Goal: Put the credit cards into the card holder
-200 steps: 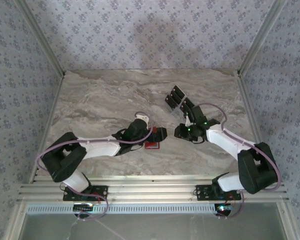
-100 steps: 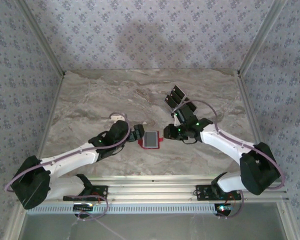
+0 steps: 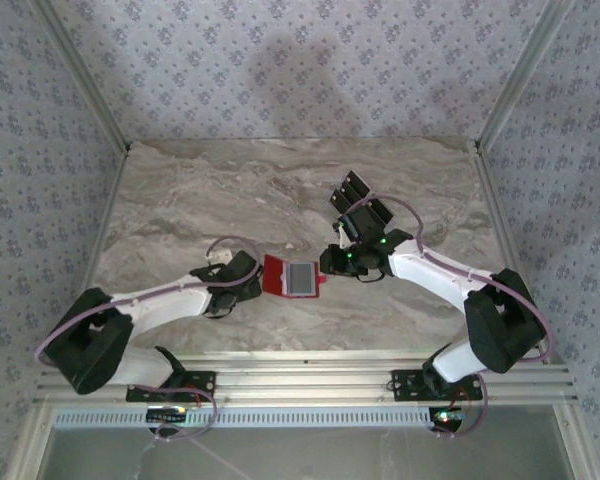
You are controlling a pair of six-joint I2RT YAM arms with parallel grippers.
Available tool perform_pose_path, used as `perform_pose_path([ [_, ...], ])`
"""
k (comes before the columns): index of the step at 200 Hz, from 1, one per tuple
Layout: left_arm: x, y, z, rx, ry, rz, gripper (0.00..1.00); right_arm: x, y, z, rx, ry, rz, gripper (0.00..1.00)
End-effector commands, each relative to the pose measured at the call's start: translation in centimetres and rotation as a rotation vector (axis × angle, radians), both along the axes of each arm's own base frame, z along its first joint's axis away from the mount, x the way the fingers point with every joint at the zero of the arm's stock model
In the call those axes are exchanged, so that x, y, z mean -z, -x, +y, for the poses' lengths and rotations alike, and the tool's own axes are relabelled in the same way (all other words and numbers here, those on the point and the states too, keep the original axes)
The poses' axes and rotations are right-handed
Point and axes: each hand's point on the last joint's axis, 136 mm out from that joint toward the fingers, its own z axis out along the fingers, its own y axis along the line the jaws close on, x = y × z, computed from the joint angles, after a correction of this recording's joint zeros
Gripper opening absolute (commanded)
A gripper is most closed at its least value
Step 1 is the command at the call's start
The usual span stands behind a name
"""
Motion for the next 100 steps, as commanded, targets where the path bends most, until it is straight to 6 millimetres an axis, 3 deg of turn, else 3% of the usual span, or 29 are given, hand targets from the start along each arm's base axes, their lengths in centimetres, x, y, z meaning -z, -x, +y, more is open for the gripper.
perform_pose_path([
  [1, -0.9, -1.1, -2.5, 0.064, 0.062, -0.008, 1.0, -0.5, -0.3, 0.1, 0.008, 0.008, -0.009, 0.3],
  [56, -4.5, -1.9, -6.2, 0.144, 0.22, -0.127, 1.0, -0.3, -0.4, -0.3, 0.008, 0.012, -0.012, 0.3],
  [100, -4.1, -1.9, -10.5, 0.226, 0.26, -0.113, 1.0, -0.9, -1.8, -1.1, 0.036, -0.024, -0.022, 0.29],
])
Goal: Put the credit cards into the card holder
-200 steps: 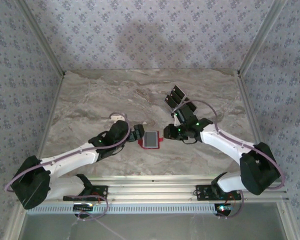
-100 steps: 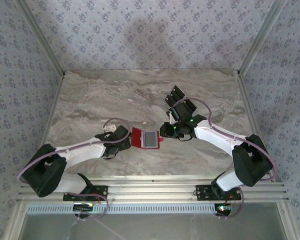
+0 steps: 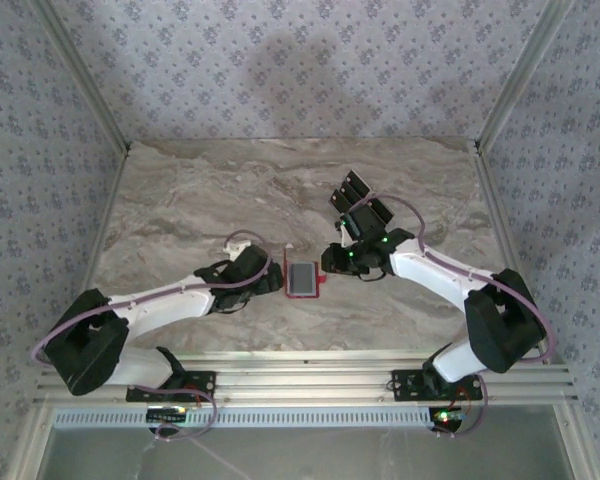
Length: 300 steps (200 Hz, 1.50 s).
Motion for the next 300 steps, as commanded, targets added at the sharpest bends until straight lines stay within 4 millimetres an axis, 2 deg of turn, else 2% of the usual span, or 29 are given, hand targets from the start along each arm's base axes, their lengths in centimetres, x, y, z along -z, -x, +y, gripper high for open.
perform_pose_path([
  [1, -0.6, -0.6, -3.4, 0.065, 0.042, -0.013, 1.0, -0.9, -1.1, -0.3, 0.009, -0.022, -0.025, 0.29],
  [25, 0.9, -0.2, -5.4, 0.106, 0.012, 0.018, 0.99, -1.4, -1.9, 0.0, 0.011, -0.053, -0.025, 0.27],
  [52, 2.5, 0.4, -6.7, 0.124, -0.01, 0.046, 1.0, -1.0, -2.4, 0.8, -0.008, -0.075, -0.007, 0.24],
  [117, 4.2, 0.9, -7.1, 0.124, -0.045, 0.069, 0.99, 1.7, -2.7, 3.7, -0.066, -0.081, 0.052, 0.19],
  [169, 3.6, 0.7, -7.2, 0.135, -0.048, 0.055, 0.99, 4.5, -2.6, 5.0, -0.084, -0.049, 0.098, 0.17],
  [203, 0.9, 0.1, -6.5, 0.144, -0.074, -0.005, 1.0, 6.6, -2.6, 5.0, -0.079, -0.017, 0.14, 0.15],
  [223, -0.3, -0.2, -5.6, 0.145, -0.093, -0.025, 1.0, 7.1, -2.4, 4.9, -0.072, -0.009, 0.147, 0.15],
  [256, -0.4, -0.7, -4.5, 0.162, -0.096, -0.03, 1.0, 7.4, -2.3, 4.7, -0.065, -0.002, 0.15, 0.14],
  [300, 0.1, -0.1, -5.9, 0.248, -0.021, -0.02, 1.0, 7.7, -2.1, 4.7, -0.064, 0.006, 0.157, 0.14],
])
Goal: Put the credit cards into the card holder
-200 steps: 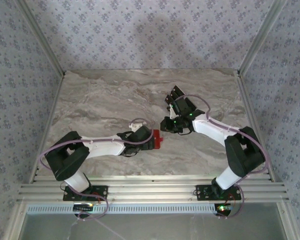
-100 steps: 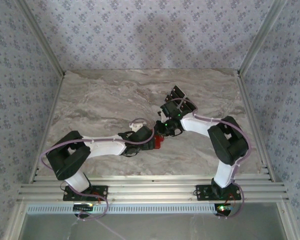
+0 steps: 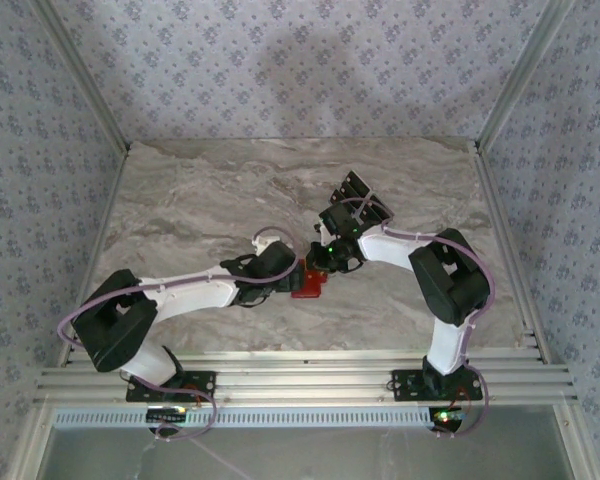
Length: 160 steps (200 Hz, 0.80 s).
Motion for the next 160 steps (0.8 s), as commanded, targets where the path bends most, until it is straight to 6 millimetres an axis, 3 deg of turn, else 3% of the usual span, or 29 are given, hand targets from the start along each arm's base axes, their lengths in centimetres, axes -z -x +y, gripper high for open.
perform_pose_path([
  [1, -0.1, 0.7, -1.0, 0.078, 0.044, 0.005, 1.0, 1.3, 0.5, -0.2, 0.009, 0.038, 0.027, 0.14],
  [47, 1.8, 2.0, -1.4, 0.103, 0.055, 0.054, 1.0, 1.2, 0.4, -0.2, 0.008, 0.043, 0.025, 0.14],
  [126, 4.8, 3.1, 1.1, 0.025, -0.056, 0.117, 0.99, 1.0, 0.5, -0.1, 0.005, 0.039, 0.026, 0.14],
  [145, 5.6, 3.5, 1.7, 0.012, -0.081, 0.137, 0.99, -0.1, 0.3, 0.0, -0.001, 0.026, 0.008, 0.15],
  [160, 5.8, 3.7, 1.8, 0.006, -0.082, 0.143, 1.0, -1.9, 0.0, -0.1, 0.002, 0.016, -0.031, 0.24],
])
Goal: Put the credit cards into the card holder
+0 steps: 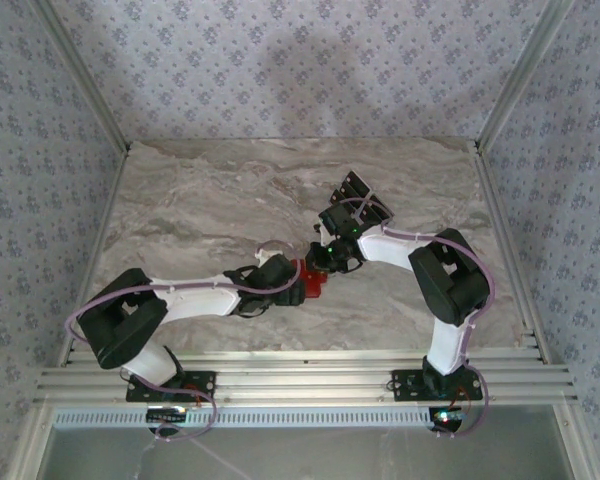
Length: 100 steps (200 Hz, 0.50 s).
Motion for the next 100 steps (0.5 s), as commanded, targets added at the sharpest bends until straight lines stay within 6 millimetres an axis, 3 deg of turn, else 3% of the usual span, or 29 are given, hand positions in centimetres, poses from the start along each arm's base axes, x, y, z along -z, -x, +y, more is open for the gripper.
perform_pose_path([
  [1, 2.4, 1.3, 2.0, -0.037, -0.087, 0.069, 1.0, -2.0, -0.1, -0.1, 0.003, 0.013, -0.033, 0.24],
  [20, 2.7, 1.5, 2.1, -0.045, -0.087, 0.074, 0.99, -4.6, -0.1, -0.6, -0.002, 0.019, -0.094, 0.36],
  [45, 2.8, 1.6, 2.1, -0.051, -0.084, 0.073, 1.0, -5.8, 0.5, -2.3, -0.006, 0.09, -0.129, 0.42],
  [100, 3.4, 1.9, 2.4, -0.089, -0.077, 0.077, 0.99, -4.1, 2.3, -4.5, -0.062, 0.314, -0.114, 0.43],
])
